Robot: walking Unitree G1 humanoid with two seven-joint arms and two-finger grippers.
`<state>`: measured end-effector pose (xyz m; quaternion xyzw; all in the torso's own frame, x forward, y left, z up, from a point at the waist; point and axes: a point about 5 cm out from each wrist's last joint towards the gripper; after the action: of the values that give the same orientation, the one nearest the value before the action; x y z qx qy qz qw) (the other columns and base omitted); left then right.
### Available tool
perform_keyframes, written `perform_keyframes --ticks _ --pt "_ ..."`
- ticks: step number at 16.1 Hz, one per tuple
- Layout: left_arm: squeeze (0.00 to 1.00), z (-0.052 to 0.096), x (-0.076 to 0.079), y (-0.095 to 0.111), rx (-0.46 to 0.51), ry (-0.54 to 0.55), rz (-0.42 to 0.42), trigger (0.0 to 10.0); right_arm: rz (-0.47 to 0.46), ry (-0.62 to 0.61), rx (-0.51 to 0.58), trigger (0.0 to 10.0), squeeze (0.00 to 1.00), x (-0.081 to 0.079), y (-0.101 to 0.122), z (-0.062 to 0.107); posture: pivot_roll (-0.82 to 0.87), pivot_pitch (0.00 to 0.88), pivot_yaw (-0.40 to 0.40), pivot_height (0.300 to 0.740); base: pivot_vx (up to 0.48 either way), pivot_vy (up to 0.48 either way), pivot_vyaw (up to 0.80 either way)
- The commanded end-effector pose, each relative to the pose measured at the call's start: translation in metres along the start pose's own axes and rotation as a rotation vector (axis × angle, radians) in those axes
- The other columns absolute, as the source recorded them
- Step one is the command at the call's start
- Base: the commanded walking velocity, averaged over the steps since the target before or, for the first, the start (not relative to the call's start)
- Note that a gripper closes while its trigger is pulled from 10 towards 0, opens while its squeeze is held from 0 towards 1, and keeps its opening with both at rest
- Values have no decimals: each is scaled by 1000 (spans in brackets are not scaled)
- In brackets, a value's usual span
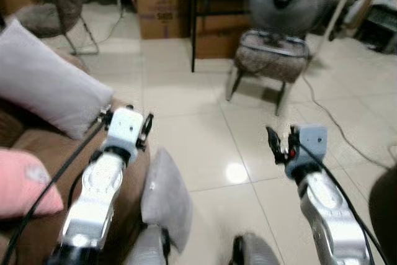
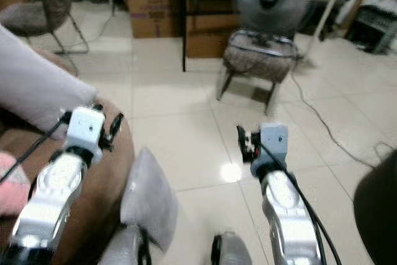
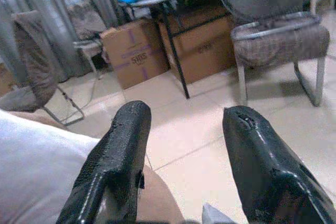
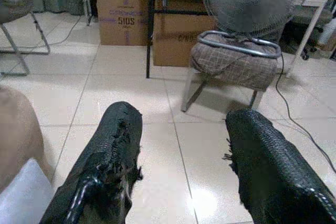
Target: Move the pillow to the sofa from floor
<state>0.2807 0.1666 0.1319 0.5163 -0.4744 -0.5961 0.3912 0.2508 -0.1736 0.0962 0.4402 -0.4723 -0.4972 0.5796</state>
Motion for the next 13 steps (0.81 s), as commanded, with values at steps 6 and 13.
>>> perform_keyframes --ticks 6,13 --pt "78 3 -3 -7 -23 -5 11 10000 9 9 21 10000 0 -2 4 -4 5 0 0 650 249 0 0" --pt "75 4 0 -7 -22 -25 12 10000 -6 0 17 10000 0 -2 4 -2 6 0 5 650 307 0 -310"
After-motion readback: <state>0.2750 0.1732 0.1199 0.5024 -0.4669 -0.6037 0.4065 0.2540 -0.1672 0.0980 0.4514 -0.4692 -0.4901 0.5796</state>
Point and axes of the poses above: a point about 5 cm out from each wrist's last joint towards the gripper, its own z axis pointing back from the gripper into the wrist, its own y axis along the axis of the wrist's last joint, x = y × z, and after that the axes turned 5 degrees about z, right-handed
